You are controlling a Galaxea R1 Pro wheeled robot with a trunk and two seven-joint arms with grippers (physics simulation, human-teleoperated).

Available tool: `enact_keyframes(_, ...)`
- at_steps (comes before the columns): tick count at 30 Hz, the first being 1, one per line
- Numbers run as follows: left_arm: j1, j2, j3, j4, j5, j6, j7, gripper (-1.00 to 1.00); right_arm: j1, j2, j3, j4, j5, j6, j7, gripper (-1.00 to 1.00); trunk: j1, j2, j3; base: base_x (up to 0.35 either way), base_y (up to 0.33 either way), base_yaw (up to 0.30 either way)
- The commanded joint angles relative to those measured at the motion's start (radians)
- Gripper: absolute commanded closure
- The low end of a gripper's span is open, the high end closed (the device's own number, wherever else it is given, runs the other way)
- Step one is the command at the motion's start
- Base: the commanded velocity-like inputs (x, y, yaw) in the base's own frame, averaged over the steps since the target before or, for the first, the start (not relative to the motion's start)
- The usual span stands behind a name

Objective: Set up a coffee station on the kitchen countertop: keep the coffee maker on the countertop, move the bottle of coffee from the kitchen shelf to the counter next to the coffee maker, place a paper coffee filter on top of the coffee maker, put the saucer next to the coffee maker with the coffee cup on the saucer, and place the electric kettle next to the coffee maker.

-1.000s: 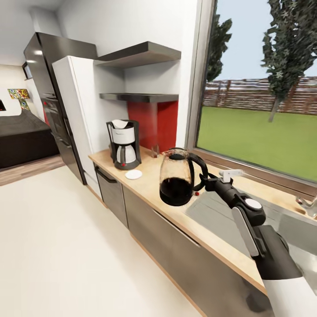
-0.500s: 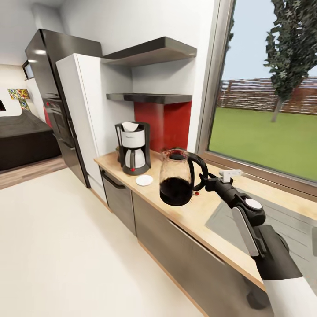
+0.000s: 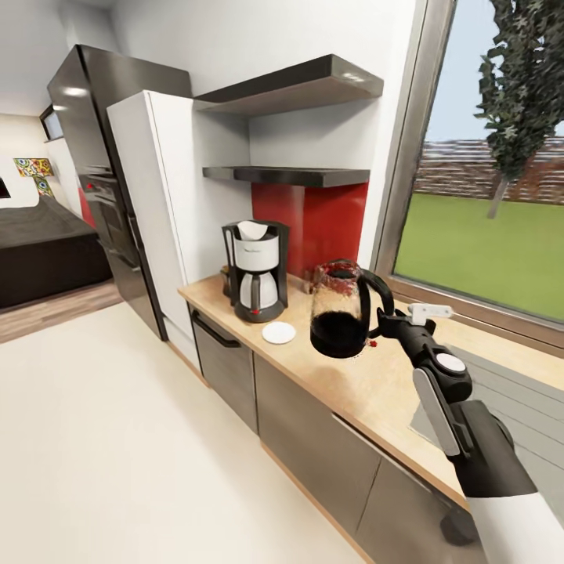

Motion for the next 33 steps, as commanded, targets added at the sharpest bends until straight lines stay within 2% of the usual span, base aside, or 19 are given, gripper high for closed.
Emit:
enact_keyframes(1, -0.001, 0.000, 0.007, 0.002, -0.011, -0.006, 0.003, -1.00, -0.001, -0.001, 0.003, -0.002, -0.011, 0.003, -0.018, 1.00, 0.001, -0.002, -0.002, 0.232, 0.279, 0.000)
enact_keyframes(8, -0.001, 0.000, 0.006, 0.002, -0.011, -0.007, 0.004, -1.00, -0.001, -0.001, 0.003, -0.002, -0.011, 0.002, -0.026, 1.00, 0.001, -0.002, -0.002, 0.233, 0.279, -0.061)
enact_keyframes(24, -0.001, 0.000, 0.006, 0.002, -0.011, -0.007, 0.004, -1.00, -0.001, -0.001, 0.003, -0.001, -0.011, 0.002, -0.027, 1.00, 0.001, -0.002, -0.002, 0.241, 0.256, -0.258)
enact_keyframes(33, -0.001, 0.001, 0.006, 0.002, -0.011, -0.007, 0.003, -1.00, -0.001, -0.001, 0.003, -0.001, -0.010, 0.002, -0.027, 1.00, 0.001, -0.002, -0.002, 0.034, 0.048, -0.265)
